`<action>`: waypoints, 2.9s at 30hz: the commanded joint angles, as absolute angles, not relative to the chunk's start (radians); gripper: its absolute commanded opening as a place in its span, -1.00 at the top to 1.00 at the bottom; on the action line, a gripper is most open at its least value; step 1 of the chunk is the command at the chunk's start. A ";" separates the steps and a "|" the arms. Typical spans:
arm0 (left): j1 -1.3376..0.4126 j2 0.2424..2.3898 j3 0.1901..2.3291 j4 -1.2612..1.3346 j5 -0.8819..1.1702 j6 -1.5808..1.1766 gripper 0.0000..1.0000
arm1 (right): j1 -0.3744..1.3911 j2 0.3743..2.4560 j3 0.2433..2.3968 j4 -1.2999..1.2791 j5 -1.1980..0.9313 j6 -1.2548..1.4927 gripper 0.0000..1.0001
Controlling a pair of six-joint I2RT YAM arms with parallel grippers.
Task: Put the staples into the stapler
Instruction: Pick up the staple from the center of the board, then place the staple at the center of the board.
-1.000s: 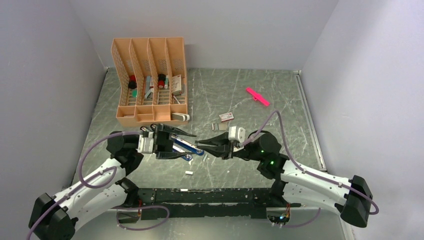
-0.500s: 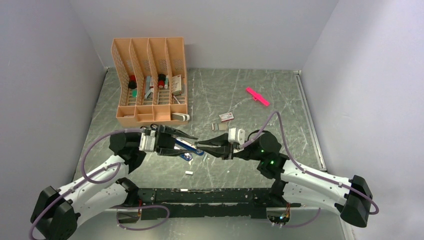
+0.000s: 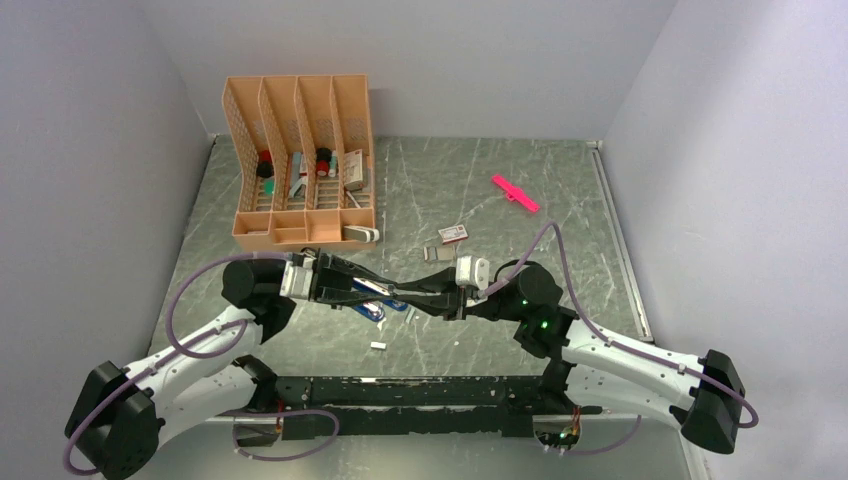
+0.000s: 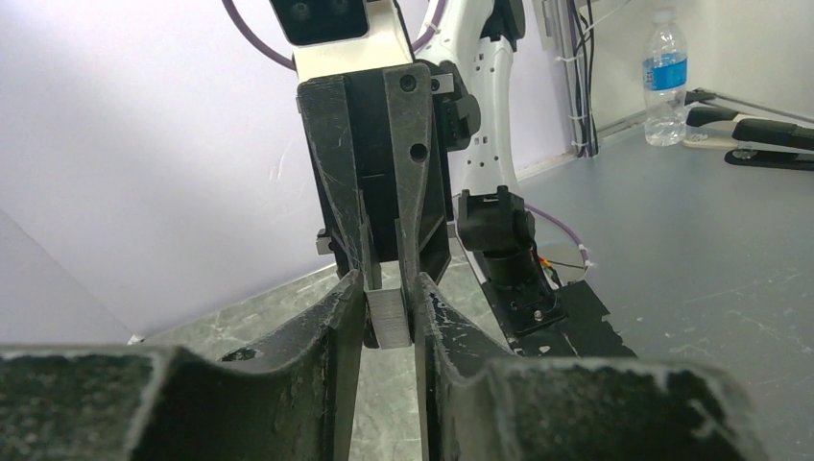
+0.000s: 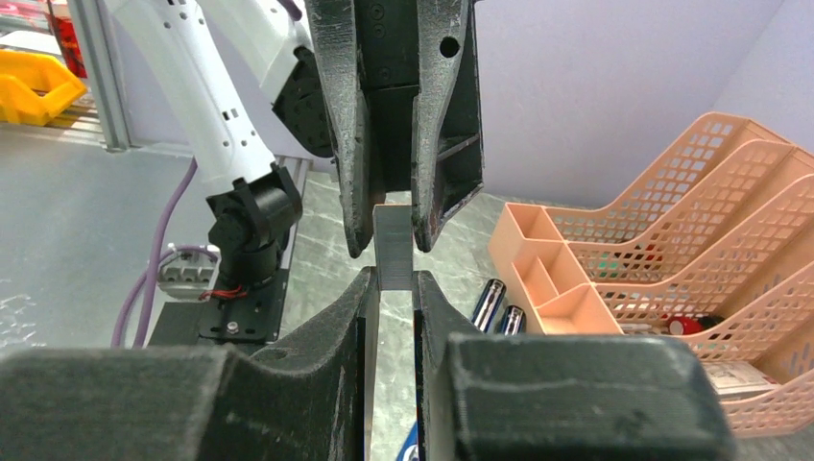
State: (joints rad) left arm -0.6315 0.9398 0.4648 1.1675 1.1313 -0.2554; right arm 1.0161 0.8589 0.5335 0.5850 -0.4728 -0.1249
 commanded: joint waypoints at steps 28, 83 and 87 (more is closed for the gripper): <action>-0.634 0.848 0.786 -0.012 1.140 0.504 0.86 | 1.016 0.611 0.559 0.329 -0.057 -0.188 0.09; -0.846 1.404 0.717 -0.570 0.241 0.764 0.29 | 0.947 0.866 0.544 0.254 0.361 -0.039 0.04; -0.846 1.360 0.723 -0.562 0.239 0.747 0.18 | 0.946 0.859 0.552 0.236 0.357 -0.041 0.04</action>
State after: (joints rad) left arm -0.8478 1.4094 0.7162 -0.5831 0.2543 0.7612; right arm 0.9501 0.8665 0.5327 0.2604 0.3546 -0.0380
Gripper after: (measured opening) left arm 0.394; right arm 0.480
